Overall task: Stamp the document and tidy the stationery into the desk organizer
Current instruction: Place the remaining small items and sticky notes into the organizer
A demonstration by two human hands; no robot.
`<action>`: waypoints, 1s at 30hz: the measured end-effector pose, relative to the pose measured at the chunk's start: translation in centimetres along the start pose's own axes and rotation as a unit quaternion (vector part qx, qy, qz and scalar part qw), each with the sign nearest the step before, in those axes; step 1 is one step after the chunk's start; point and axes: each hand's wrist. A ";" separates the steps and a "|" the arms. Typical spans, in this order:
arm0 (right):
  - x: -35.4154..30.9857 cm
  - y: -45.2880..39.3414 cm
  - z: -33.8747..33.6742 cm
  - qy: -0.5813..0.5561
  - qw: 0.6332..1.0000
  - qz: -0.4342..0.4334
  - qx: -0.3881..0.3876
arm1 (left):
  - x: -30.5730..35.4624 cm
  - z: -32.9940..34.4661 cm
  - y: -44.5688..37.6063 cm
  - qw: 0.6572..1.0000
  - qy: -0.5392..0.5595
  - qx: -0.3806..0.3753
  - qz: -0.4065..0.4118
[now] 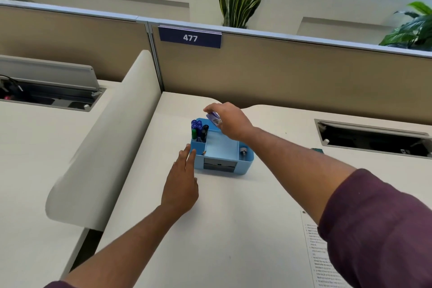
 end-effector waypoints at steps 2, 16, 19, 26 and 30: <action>0.1 -0.8 0.4 0.019 0.999 -0.017 -0.039 | 0.0 0.3 0.0 1.000 0.009 0.003 -0.002; 2.2 1.7 1.3 -0.042 0.995 0.085 0.015 | 0.4 0.8 0.1 1.000 0.024 0.003 -0.012; 2.3 3.7 1.5 -0.062 0.991 0.100 0.065 | 0.5 0.6 0.1 1.000 0.013 -0.011 -0.017; 1.5 9.1 1.4 -0.084 0.982 0.136 0.102 | 0.9 -0.8 0.4 0.999 -0.011 -0.039 -0.011; 1.5 12.7 1.0 -0.080 0.981 0.150 0.097 | 2.4 -1.6 1.0 0.999 -0.030 -0.032 -0.013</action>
Point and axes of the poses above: each hand's wrist, its own y-axis away from the middle knuckle, its own z-axis out of the palm, x = y × z, and after that the axes turned 9 degrees about z, right-handed
